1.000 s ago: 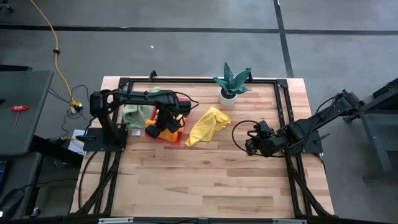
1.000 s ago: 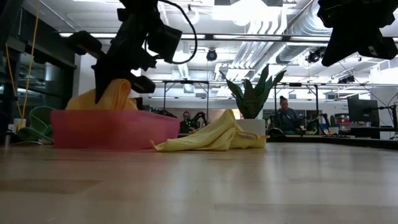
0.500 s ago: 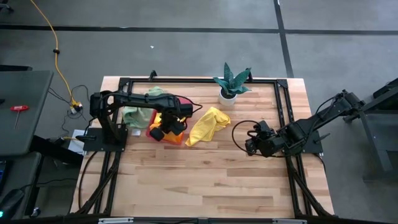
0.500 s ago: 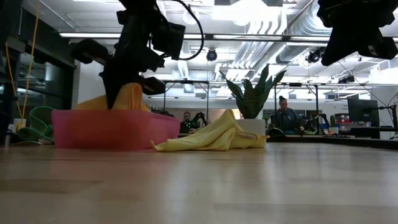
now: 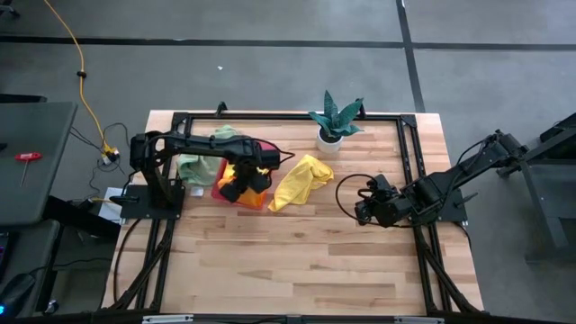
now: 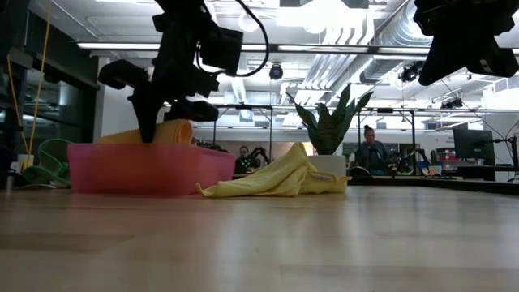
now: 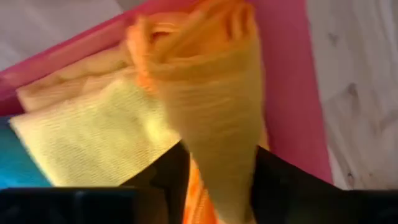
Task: Fold microfiber towels
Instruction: Put the orange microfiber cloth into the pink bin
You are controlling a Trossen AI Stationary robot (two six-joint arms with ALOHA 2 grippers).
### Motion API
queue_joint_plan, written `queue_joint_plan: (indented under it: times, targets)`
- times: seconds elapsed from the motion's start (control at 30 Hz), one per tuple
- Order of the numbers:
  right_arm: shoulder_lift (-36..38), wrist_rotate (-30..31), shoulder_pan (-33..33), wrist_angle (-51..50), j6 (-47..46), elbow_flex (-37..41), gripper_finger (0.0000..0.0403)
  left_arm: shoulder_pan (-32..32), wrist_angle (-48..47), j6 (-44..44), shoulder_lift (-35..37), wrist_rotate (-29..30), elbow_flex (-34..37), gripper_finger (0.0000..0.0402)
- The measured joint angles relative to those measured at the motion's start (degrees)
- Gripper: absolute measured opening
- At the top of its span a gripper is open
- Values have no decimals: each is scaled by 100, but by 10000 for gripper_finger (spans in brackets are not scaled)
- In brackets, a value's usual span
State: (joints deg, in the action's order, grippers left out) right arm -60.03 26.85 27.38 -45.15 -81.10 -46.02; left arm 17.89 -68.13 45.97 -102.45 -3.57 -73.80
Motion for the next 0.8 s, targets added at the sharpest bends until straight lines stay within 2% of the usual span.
queue_joint_plan:
  times: [0.23,0.4,0.57,0.63,0.7,0.8]
  targets:
    - [0,2,0,0,7,0,0,63,146,-230,0,832,-231,200]
    - [0,2,0,-1,5,0,0,201,169,-227,0,948,-496,224]
    - [0,2,0,0,5,0,0,283,160,-347,15,1450,-688,223]
    - [0,2,2,-1,3,0,0,349,166,-707,102,1260,-751,217]
    - [0,2,0,-2,5,0,0,441,184,-1145,303,833,-756,202]
    - [0,2,2,-2,7,0,0,517,209,-1787,629,520,-761,150]
